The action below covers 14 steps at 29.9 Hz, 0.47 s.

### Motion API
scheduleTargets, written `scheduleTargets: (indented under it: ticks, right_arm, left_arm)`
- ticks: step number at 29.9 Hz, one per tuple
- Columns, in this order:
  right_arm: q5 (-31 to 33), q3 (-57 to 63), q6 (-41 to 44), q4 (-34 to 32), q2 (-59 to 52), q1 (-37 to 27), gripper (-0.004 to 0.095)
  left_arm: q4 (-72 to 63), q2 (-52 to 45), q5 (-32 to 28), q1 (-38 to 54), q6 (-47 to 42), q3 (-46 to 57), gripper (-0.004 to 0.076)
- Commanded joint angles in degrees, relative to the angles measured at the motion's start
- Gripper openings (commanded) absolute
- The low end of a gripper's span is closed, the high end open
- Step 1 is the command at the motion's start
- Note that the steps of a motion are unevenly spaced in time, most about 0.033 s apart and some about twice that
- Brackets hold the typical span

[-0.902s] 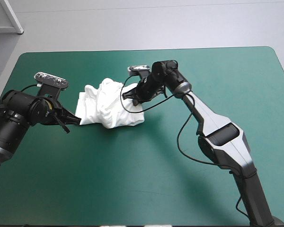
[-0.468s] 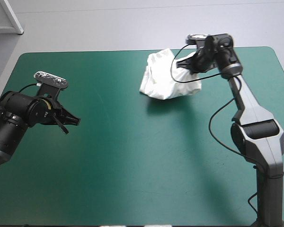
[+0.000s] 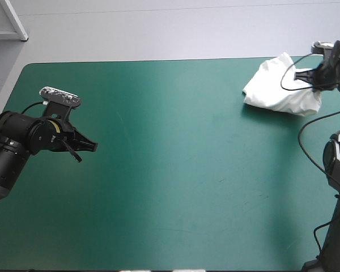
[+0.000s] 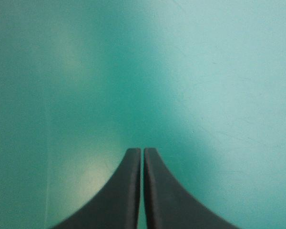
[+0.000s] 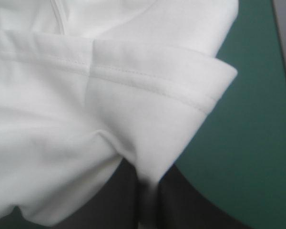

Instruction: Fold the cloth

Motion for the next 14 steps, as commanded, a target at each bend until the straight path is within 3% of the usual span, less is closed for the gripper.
scheduleTargets:
  ticks: [1,4,10,12,14]
  right_arm:
    - [-2.0,3.6,-1.11,1.01,-3.9,-4.69,-0.0016]
    - [-2.0,7.21,-1.11,8.22,-3.3,-7.36,0.0062]
    - [-2.0,6.87,-0.97,9.49,-3.18,-7.86,0.0732]
    - [-2.0,6.27,1.08,7.8,-4.12,-7.86,0.0775]
    - [-2.0,6.01,1.56,6.1,-5.8,-7.86,0.0723]
  left_arm:
    - [-0.67,-1.57,-2.06,-0.04,-0.14,-1.5,0.0019]
    - [-1.2,-1.57,-3.66,-0.04,-0.14,-1.5,0.0019]
    - [-1.36,-1.57,-5.09,-0.04,-0.14,-1.5,0.0019]
    - [-1.36,-1.57,-5.09,-0.04,0.1,-1.5,0.0019]
    - [-1.15,-1.57,-5.5,-0.04,0.24,-1.5,0.0019]
